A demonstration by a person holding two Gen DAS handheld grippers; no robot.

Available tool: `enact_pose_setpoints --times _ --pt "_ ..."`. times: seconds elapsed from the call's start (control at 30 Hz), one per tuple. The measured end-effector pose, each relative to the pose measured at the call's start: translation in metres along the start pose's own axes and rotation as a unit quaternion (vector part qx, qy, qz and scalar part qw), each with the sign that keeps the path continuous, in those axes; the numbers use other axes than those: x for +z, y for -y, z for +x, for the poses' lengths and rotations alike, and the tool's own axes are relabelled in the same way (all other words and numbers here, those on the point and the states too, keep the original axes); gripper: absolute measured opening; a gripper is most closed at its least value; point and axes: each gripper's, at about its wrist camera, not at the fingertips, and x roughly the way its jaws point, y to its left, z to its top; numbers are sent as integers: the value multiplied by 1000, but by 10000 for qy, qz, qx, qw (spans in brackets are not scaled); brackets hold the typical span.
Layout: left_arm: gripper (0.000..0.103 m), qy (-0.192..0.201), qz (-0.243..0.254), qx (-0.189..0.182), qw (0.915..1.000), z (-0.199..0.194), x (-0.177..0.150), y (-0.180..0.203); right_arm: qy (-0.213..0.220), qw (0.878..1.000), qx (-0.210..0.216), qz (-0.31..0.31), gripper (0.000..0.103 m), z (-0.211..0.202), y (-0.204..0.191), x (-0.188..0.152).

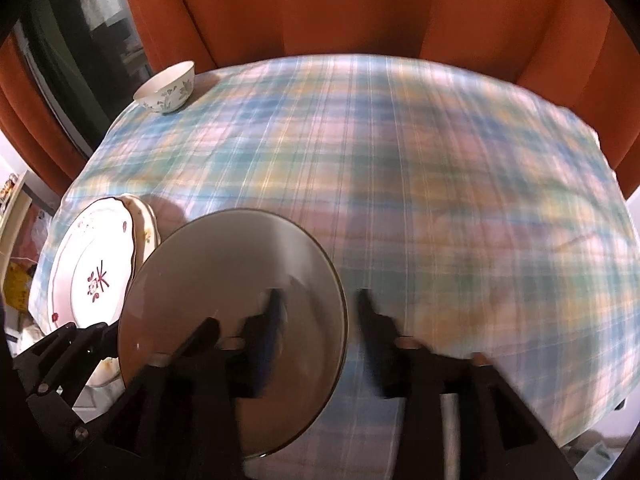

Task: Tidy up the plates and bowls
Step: 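Lower the second bowl beside the plate stack and open the right tool, then move both tools toward the small white bowl across the table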

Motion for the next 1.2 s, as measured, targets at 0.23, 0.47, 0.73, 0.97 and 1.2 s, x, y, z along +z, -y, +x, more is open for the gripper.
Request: enact_pose_setpoints --times 0.23,0.47,0.73,0.97,1.2 --pt "79 169 159 -263 9994 -12 9 -9 122 9999 -42 89 73 -12 -7 4" --pt "79 436 291 -329 9981 -30 25 -32 290 9991 -170 272 73 -26 -27 19" --pt "79 547 471 -493 9962 -42 44 -68 444 9968 -444 491 73 -36 -59 37" --pt "79 762 406 -625 9943 -58 61 -116 674 9948 -606 471 73 -48 -104 60" --pt "79 845 454 -392 9946 -59 79 -164 746 9928 -822 447 73 -44 -151 81"
